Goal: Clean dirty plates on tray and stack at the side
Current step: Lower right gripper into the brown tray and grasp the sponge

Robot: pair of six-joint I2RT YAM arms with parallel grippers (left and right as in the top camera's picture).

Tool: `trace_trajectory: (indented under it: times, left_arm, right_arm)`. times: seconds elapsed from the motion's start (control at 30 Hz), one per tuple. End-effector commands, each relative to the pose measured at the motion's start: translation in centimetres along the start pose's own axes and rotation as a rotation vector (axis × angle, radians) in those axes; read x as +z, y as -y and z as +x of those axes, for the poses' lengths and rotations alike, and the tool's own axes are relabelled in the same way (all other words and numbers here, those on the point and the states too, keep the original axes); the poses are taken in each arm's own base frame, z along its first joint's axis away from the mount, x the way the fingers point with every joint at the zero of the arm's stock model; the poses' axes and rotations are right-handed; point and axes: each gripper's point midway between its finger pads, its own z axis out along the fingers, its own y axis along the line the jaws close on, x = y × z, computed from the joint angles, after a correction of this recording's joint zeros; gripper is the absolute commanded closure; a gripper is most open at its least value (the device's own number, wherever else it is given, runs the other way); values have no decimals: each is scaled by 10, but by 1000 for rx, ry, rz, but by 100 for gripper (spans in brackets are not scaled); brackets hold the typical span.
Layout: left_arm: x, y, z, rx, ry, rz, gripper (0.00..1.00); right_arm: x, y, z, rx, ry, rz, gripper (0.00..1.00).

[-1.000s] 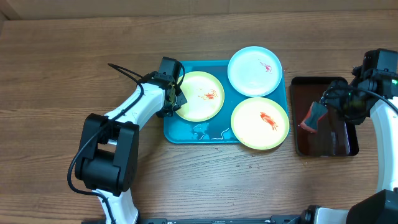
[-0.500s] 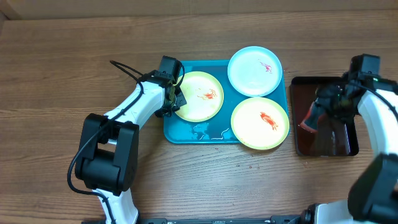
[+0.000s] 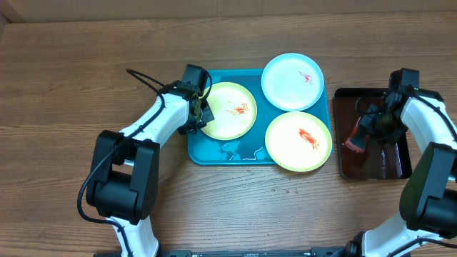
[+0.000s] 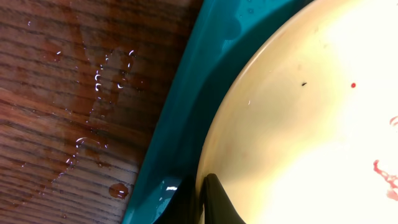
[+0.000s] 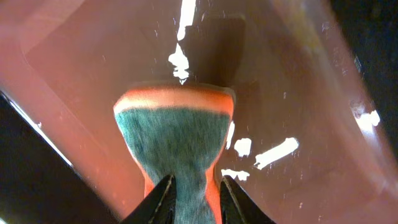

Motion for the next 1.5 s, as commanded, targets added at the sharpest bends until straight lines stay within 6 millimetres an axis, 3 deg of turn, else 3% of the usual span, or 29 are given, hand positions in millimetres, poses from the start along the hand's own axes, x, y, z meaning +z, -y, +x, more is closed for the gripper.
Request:
trace_trajectory:
  times: [0.0, 0.17, 0.4, 0.67, 0.77, 1.03, 1.2, 1.3, 1.4, 1.47]
  left_arm:
    - [6, -5, 8, 46, -23, -29, 96]
    - [6, -5, 8, 46, -24, -30, 96]
    - [6, -5, 8, 46, -23, -29, 96]
    - [6, -4, 8, 46, -26, -25, 96]
    - [6, -4, 8, 46, -28, -23, 96]
    - [6, -4, 8, 46, -28, -23, 96]
    - [6, -4, 9, 53, -28, -23, 96]
    - [6, -4, 8, 53, -28, -24, 96]
    - [6, -4, 9, 53, -28, -23, 96]
    - [6, -4, 8, 53, -28, -23, 96]
  right_arm:
    - [5, 6, 3, -6, 14, 27, 75]
    - [18, -7, 19, -78, -22, -51, 75]
    - [18, -15, 22, -117, -25, -60, 74]
    - [-9, -19, 15, -117, -56, -50, 71]
    - [-10, -21, 19, -120, -71, -54, 70]
    - [3, -25, 43, -158, -117, -31, 70]
    - [13, -11, 43, -135, -91, 42, 71]
    - [13, -6, 39, -136, -71, 73, 76]
    - [13, -7, 37, -136, -65, 71, 95]
    - [12, -8, 35, -136, -59, 68, 96]
